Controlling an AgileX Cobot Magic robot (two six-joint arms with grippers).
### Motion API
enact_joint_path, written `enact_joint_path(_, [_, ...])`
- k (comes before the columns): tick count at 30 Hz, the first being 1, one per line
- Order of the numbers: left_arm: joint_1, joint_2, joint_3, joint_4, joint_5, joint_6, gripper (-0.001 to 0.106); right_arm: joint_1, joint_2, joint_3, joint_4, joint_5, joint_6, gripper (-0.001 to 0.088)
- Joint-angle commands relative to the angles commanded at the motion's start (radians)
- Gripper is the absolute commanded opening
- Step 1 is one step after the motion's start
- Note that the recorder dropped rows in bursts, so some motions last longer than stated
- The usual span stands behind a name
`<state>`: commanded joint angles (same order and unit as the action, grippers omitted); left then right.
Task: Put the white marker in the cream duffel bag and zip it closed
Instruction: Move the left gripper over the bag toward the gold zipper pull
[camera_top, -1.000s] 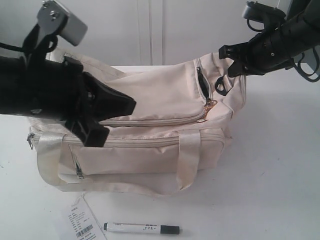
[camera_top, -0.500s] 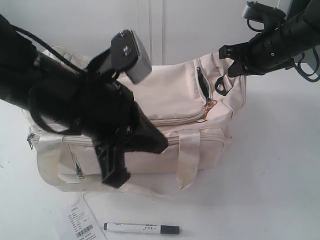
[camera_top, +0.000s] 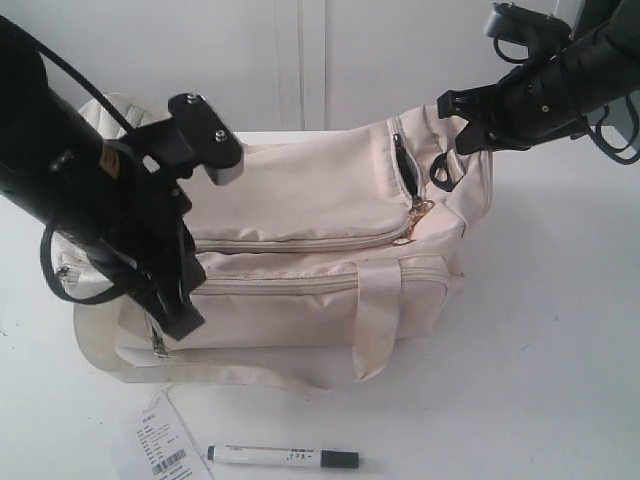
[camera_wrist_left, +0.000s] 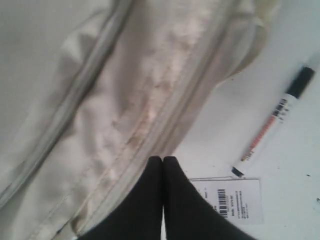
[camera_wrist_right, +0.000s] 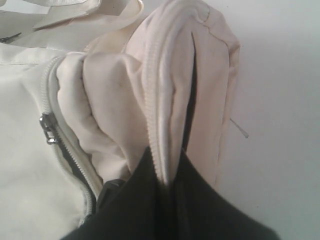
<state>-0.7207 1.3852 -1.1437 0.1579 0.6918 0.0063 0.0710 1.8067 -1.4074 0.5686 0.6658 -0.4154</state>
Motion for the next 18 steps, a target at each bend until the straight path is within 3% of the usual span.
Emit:
enact_joint_path(5, [-0.002,0.000,-0.013,-0.078,-0.218,0.035,0.001,0.000,0.000,0.000,0.000,0.000,0.000,0.0000])
enact_joint_path(10, [-0.010,0.000,-0.013,-0.218,-0.424,0.213,0.022,0.000,0.000,0.000,0.000,0.000,0.000,0.0000])
enact_joint_path(13, [-0.040,0.000,-0.013,-0.218,-0.483,0.285,0.035,0.000,0.000,0.000,0.000,0.000,0.000,0.0000])
enact_joint_path(18, [-0.090,0.005,-0.022,-0.276,-0.543,0.278,0.038,0.000,0.000,0.000,0.000,0.000,0.000,0.0000])
